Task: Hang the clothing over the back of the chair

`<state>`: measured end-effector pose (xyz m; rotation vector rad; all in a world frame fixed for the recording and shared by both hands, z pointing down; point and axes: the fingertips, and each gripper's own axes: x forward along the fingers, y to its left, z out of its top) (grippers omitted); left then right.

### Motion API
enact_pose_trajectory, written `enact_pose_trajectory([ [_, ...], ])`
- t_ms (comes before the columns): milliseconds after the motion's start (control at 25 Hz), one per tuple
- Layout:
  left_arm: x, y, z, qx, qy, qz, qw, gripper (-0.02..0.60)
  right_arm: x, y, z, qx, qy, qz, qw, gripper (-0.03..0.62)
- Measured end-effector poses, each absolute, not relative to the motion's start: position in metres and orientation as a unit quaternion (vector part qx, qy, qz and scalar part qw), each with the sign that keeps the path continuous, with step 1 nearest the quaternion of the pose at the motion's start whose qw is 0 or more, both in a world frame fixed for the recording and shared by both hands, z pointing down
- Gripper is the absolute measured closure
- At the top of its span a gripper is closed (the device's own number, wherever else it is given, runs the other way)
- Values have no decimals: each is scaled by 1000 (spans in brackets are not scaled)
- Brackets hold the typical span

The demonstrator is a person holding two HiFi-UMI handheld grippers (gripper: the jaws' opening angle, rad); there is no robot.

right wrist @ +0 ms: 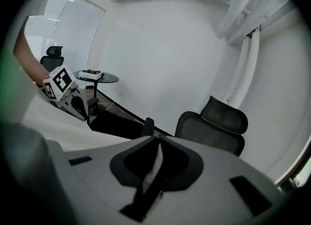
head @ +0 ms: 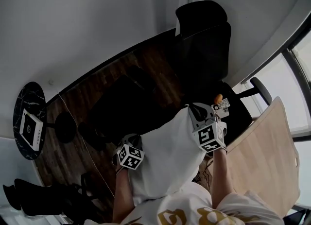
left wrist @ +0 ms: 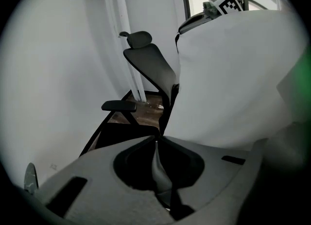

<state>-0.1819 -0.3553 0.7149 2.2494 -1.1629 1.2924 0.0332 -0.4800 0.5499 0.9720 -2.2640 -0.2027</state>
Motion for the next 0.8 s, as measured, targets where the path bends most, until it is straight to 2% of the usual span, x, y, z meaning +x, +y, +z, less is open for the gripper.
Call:
enact_pose_trajectory([
  [360, -183, -353, 710, 783, -409, 441, 158, 551, 35, -477, 554, 364, -866, -68, 336, 548],
  [480, -186, -352, 706, 781, -416, 432, 172, 551, 35, -473, 560, 347, -871, -53, 344, 528],
  [520, -187, -353, 704, 781, -419, 427, 179, 549, 36, -472, 563, 340, -873, -44, 346, 501],
  [600, -191, -355, 700, 780, -428, 419, 184, 521, 39, -473, 565, 335, -875, -31, 349, 461],
  [680, -197, -355, 696, 773, -439, 418, 187, 481, 42, -473, 565, 337, -874, -26, 349, 456],
  [760, -206, -355, 692, 765, -454, 413, 196, 474, 43, -470, 563, 336, -877, -15, 342, 447],
  [800, -209, -355, 690, 762, -462, 408, 199, 444, 43, -468, 562, 333, -880, -4, 338, 426],
])
